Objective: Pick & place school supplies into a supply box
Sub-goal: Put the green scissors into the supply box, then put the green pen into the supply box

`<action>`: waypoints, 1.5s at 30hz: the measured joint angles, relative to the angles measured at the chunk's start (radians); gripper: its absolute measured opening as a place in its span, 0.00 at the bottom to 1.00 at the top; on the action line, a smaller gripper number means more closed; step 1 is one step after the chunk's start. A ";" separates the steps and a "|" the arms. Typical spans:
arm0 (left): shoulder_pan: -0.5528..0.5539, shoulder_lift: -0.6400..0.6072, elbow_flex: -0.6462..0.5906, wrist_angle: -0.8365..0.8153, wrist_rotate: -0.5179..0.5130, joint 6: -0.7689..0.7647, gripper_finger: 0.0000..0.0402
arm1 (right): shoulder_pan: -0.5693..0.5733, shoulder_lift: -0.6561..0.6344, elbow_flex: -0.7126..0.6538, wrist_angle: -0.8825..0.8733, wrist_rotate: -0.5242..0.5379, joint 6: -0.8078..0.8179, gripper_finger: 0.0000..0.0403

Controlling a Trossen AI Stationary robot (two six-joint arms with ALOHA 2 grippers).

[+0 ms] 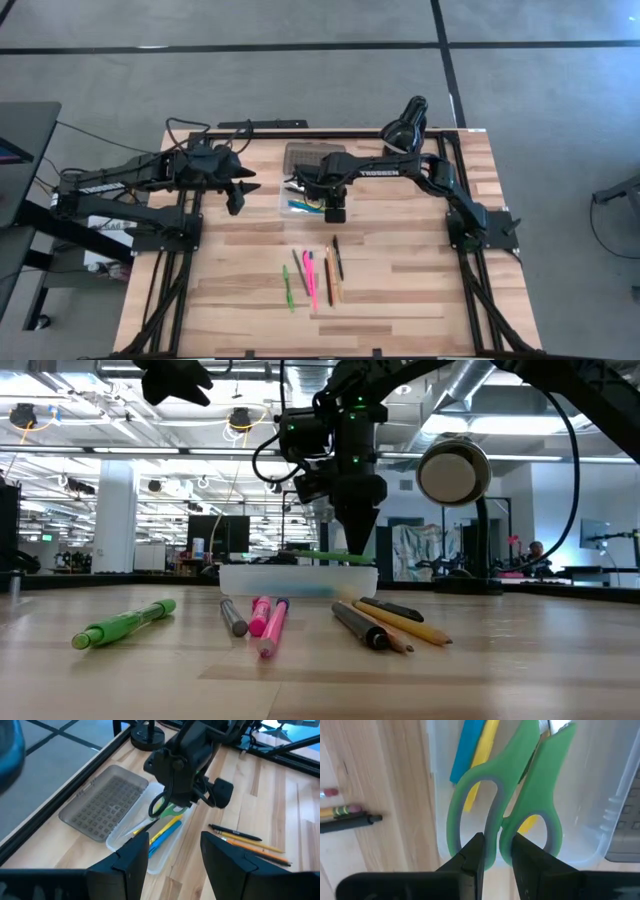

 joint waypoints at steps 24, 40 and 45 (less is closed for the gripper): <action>-0.048 0.001 0.000 -0.003 -0.008 -0.018 0.43 | -0.018 -0.013 -0.001 0.004 -0.027 0.151 0.34; -0.165 0.043 -0.001 -0.027 0.097 0.053 0.43 | 0.079 -0.313 0.001 0.004 -0.009 0.510 0.34; -0.248 0.112 -0.001 -0.059 0.137 0.087 0.43 | 0.168 -0.366 0.001 -0.048 0.094 0.581 0.32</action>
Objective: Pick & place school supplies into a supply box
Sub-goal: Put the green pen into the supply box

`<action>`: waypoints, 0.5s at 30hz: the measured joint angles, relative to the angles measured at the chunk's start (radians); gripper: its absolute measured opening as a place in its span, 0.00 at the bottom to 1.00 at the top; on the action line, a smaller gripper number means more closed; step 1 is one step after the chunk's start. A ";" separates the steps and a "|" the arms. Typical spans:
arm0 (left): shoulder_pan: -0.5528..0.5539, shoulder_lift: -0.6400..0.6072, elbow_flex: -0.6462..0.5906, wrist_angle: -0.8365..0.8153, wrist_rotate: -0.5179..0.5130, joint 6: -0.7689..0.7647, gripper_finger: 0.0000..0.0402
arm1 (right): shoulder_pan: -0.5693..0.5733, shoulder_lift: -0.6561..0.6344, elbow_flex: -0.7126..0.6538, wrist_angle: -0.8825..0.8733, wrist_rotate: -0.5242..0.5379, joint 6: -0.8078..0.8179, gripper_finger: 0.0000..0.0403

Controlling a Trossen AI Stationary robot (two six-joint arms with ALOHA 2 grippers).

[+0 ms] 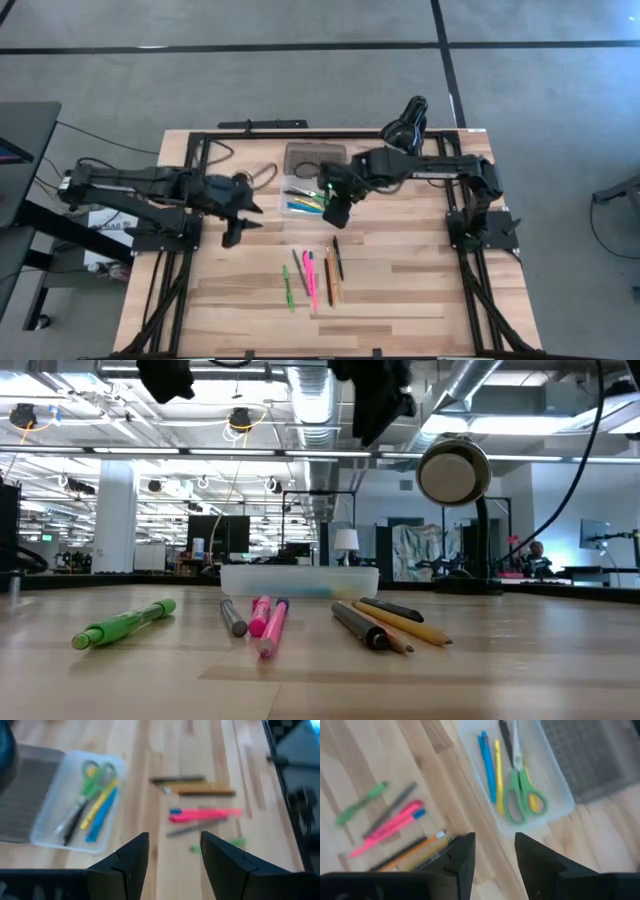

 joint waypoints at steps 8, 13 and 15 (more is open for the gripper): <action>-0.138 0.181 0.000 -0.002 0.021 0.169 0.43 | 0.130 -0.012 -0.001 -0.162 0.147 0.094 0.32; -0.199 0.335 0.000 0.023 0.024 0.293 0.43 | 0.203 -0.012 -0.002 -0.249 0.215 0.219 0.31; -0.218 0.401 0.000 0.045 0.038 0.353 0.43 | 0.231 -0.012 -0.002 -0.276 0.229 0.277 0.31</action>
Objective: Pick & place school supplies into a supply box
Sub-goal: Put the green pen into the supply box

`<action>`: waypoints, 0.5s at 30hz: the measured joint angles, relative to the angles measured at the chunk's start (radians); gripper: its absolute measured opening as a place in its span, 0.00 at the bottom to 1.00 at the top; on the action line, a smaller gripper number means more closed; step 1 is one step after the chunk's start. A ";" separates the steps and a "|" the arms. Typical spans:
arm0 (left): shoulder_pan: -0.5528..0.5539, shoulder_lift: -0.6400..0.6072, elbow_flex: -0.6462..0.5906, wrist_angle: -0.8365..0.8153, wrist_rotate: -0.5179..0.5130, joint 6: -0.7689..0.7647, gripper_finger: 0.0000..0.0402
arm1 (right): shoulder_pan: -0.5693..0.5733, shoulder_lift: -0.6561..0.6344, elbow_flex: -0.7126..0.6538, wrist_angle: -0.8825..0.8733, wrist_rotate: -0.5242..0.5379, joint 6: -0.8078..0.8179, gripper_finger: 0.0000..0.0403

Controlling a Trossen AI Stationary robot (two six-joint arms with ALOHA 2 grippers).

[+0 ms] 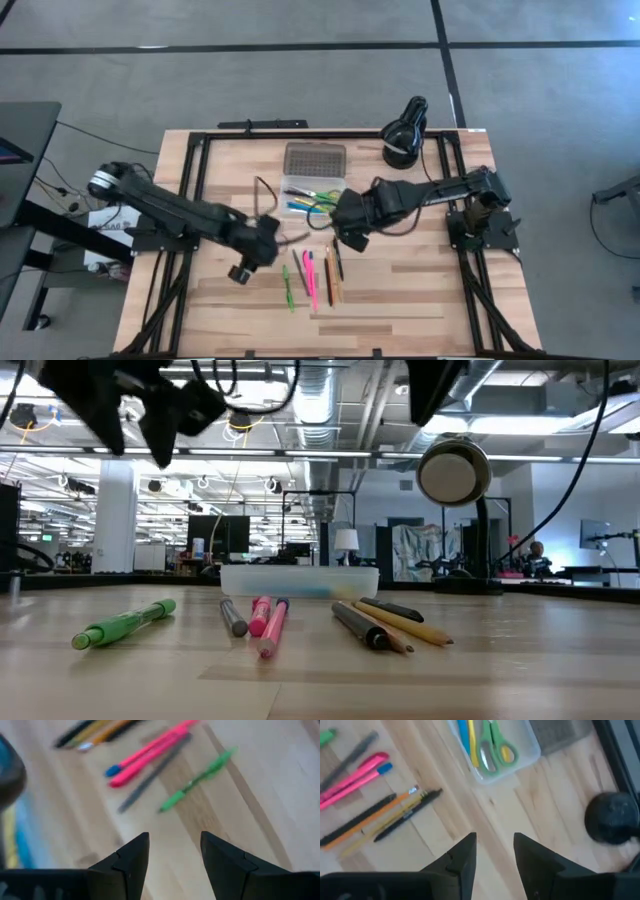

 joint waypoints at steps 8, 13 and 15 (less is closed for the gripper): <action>-0.058 0.209 0.000 0.147 0.057 0.184 0.43 | 0.121 0.000 -0.048 -0.045 -0.004 0.229 0.30; -0.068 0.257 0.000 0.232 0.049 0.244 0.43 | 0.209 0.000 -0.101 -0.047 -0.035 0.388 0.30; -0.067 0.258 0.000 0.262 0.048 0.268 0.43 | 0.245 0.000 -0.125 -0.045 -0.042 0.466 0.30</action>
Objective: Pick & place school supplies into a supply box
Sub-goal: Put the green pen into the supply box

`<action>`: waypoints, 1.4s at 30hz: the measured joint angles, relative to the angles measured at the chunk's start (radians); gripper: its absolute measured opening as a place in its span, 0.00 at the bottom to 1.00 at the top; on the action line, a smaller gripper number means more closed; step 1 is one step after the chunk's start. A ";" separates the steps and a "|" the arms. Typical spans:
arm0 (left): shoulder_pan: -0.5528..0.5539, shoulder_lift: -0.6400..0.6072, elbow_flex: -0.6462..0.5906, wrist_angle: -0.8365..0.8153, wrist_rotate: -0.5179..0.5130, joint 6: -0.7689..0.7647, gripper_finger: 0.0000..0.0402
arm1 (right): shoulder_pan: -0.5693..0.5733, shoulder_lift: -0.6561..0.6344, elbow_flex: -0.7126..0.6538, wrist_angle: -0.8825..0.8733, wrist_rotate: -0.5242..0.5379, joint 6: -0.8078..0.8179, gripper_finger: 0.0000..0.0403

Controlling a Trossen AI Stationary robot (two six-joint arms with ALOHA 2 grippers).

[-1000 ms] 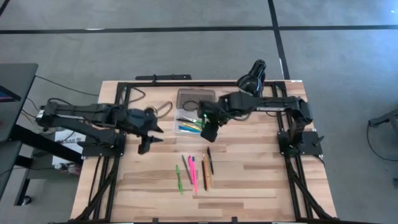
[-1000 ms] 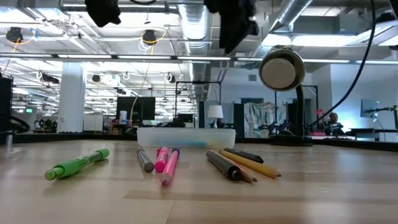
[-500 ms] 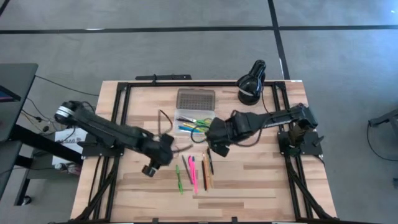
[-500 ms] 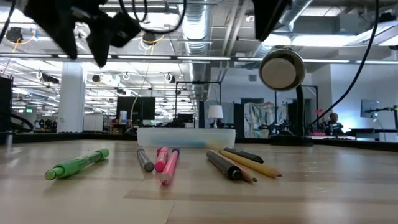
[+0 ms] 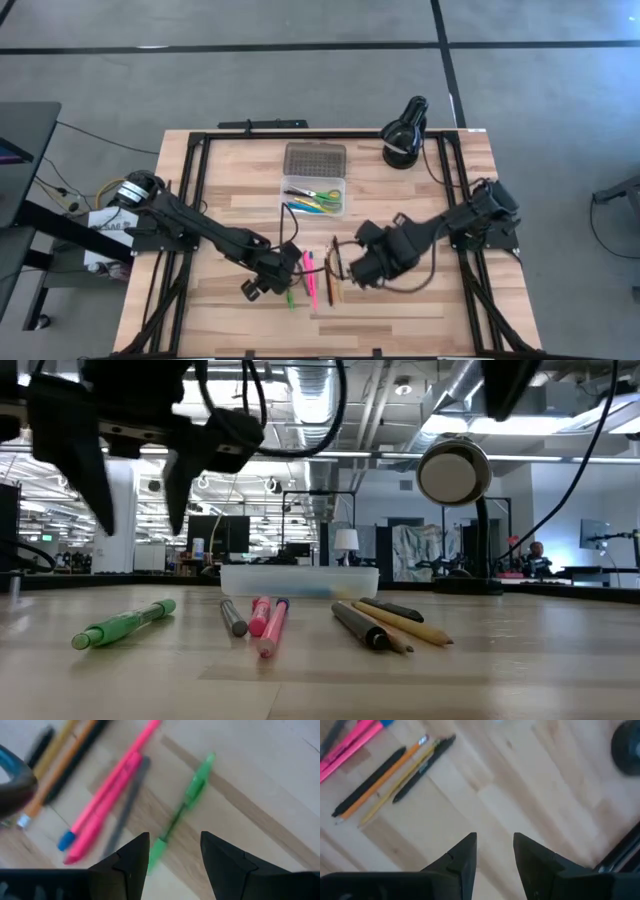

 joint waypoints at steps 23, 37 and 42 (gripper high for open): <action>0.023 0.176 0.003 0.073 0.050 0.202 0.40 | 0.353 0.001 -0.038 0.000 0.012 0.779 0.30; 0.046 0.187 0.005 0.004 0.101 0.129 0.19 | 0.349 0.001 -0.038 0.000 0.040 0.760 0.30; 0.058 0.187 0.005 -0.037 0.100 0.081 0.12 | 0.337 0.001 -0.038 0.000 0.039 0.722 0.30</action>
